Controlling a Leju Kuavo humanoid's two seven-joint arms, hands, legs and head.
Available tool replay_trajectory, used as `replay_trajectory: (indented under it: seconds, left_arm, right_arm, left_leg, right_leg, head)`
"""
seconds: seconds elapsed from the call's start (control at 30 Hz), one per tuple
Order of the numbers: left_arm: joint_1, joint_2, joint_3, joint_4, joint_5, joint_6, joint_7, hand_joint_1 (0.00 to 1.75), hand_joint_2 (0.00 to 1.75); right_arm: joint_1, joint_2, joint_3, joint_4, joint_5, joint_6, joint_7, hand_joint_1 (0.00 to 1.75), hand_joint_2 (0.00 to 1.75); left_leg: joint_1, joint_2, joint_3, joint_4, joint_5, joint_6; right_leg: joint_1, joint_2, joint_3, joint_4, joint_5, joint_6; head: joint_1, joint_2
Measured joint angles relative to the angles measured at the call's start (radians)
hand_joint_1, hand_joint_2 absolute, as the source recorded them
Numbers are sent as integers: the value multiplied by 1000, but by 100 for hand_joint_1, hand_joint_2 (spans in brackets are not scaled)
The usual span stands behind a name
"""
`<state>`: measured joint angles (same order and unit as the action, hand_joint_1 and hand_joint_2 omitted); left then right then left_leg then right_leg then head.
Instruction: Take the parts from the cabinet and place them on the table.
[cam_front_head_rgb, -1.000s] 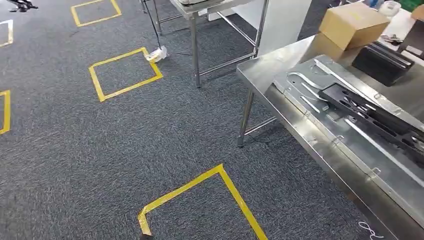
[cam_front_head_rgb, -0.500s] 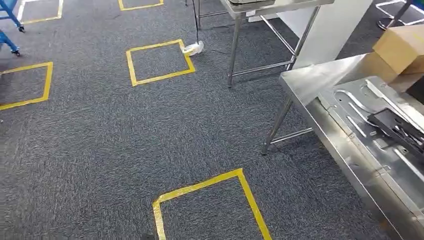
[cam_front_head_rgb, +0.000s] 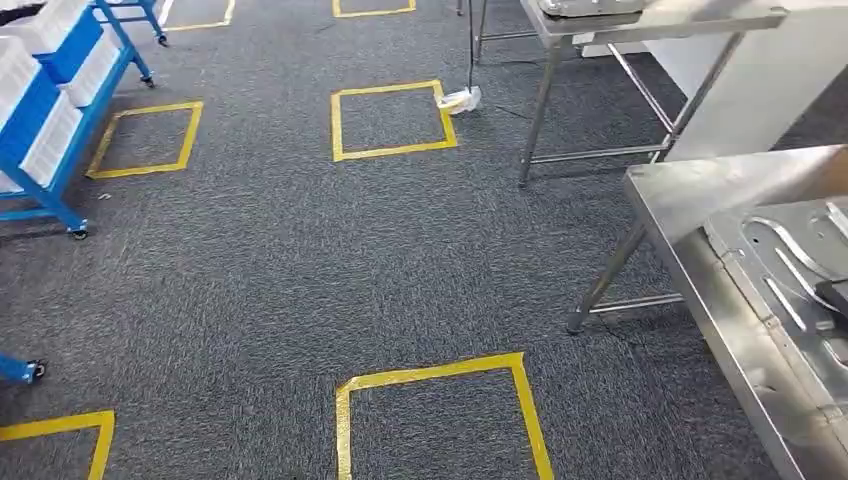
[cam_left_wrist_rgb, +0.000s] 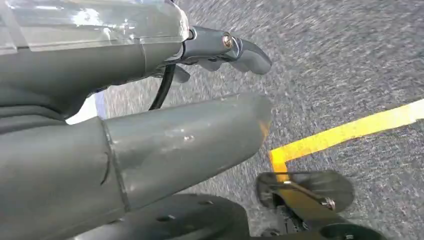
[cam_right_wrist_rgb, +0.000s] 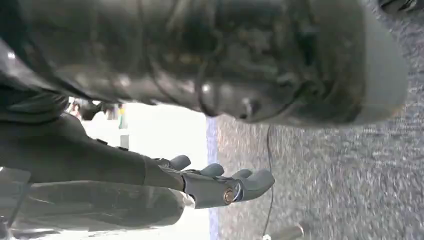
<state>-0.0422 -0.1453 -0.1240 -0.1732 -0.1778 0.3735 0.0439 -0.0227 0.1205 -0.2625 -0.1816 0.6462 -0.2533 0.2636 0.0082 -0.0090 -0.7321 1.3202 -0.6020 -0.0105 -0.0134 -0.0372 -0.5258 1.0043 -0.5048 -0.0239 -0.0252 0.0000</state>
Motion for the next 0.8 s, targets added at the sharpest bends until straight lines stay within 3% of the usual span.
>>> replay_trajectory:
  seconds: [0.03,0.07,0.13,0.17,0.2,0.33,0.37,0.4,0.43,0.5,0.53,0.57,0.63,0.67,0.7,0.73,0.8]
  left_arm:
    - [2,0,0,0,0,0,0,0,0]
    - [4,0,0,0,0,0,0,0,0]
    - [4,0,0,0,0,0,0,0,0]
    - [2,1,0,0,0,2,-2,0,0]
    - [-2,1,0,0,0,5,-5,0,0]
    - [3,3,5,0,16,40,-29,0,0]
    - [5,3,6,0,21,46,-32,0,0]
    - [4,5,8,0,21,52,-33,0,0]
    - [1,6,10,0,21,56,-32,0,0]
    - [-2,6,10,0,18,57,-16,0,0]
    - [-1,6,10,0,15,57,-3,0,0]
    - [1,8,10,0,13,56,9,0,0]
    - [4,10,10,0,14,56,11,0,0]
    - [5,11,10,0,14,56,8,0,0]
    - [4,11,11,0,15,55,6,0,0]
    - [0,13,11,0,17,53,3,0,0]
    - [3,14,13,0,19,50,-8,0,0]
  right_arm:
    - [-1,0,0,0,0,0,0,0,0]
    - [-2,0,0,0,0,0,0,0,0]
    - [-4,0,0,0,0,0,0,0,0]
    - [-4,1,0,0,0,0,0,0,0]
    - [-3,1,0,0,1,1,0,0,0]
    - [-15,3,-1,0,18,17,8,0,0]
    - [-15,4,-1,-1,20,21,13,0,0]
    - [-12,4,-1,0,21,23,16,0,0]
    - [-7,5,-1,0,21,24,18,0,0]
    - [-5,7,-1,0,17,24,18,0,0]
    - [-5,8,-1,0,17,23,16,0,0]
    - [-5,8,-2,0,15,23,13,0,0]
    - [-5,8,-4,0,16,23,6,0,0]
    - [-5,8,-4,0,18,21,2,0,0]
    - [0,8,-5,1,18,19,-1,0,0]
    - [0,8,-7,1,21,17,-3,0,0]
    - [-6,8,-10,1,24,12,-4,0,0]
  left_leg:
    - [2,2,-7,18,4,-2]
    - [3,4,12,-15,31,-2]
    - [2,23,111,-191,115,3]
    - [1,58,161,-275,142,8]
    - [-15,98,177,-310,126,13]
    - [-13,47,170,-316,134,34]
    - [-8,36,178,-323,140,40]
    - [-6,27,177,-324,143,46]
    - [-7,15,174,-324,144,49]
    - [-9,-10,171,-323,145,53]
    - [-10,-24,171,-322,145,53]
    - [-10,-41,173,-320,145,52]
    - [-9,-71,174,-314,143,50]
    - [-7,-87,173,-308,140,46]
    - [-9,-98,166,-303,138,40]
    - [-9,-110,158,-294,137,34]
    - [-2,-133,152,-302,145,21]
  right_leg:
    - [1,-13,1,0,-1,0]
    - [1,-27,2,0,-2,1]
    - [1,-51,10,0,-8,7]
    - [2,-62,15,0,-11,10]
    - [11,-73,16,5,-17,19]
    - [8,-106,28,2,-22,37]
    - [1,-66,29,16,-37,45]
    - [0,-14,9,55,-67,46]
    - [-1,14,-27,127,-107,47]
    - [-1,31,-105,280,-170,48]
    - [-1,33,-126,316,-171,48]
    - [-1,34,-125,303,-143,47]
    - [-3,45,-71,172,-51,45]
    - [-8,79,-31,75,2,44]
    - [-10,142,-18,42,-12,41]
    - [-10,145,-19,29,-9,40]
    - [-2,122,-20,34,-9,33]
  head:
    - [0,0]
    - [0,0]
    - [0,0]
    - [0,0]
    - [0,0]
    - [1,0]
    - [3,0]
    - [3,0]
    - [5,0]
    - [5,0]
    - [5,0]
    - [5,0]
    - [5,0]
    - [5,0]
    - [5,0]
    - [3,0]
    - [3,0]
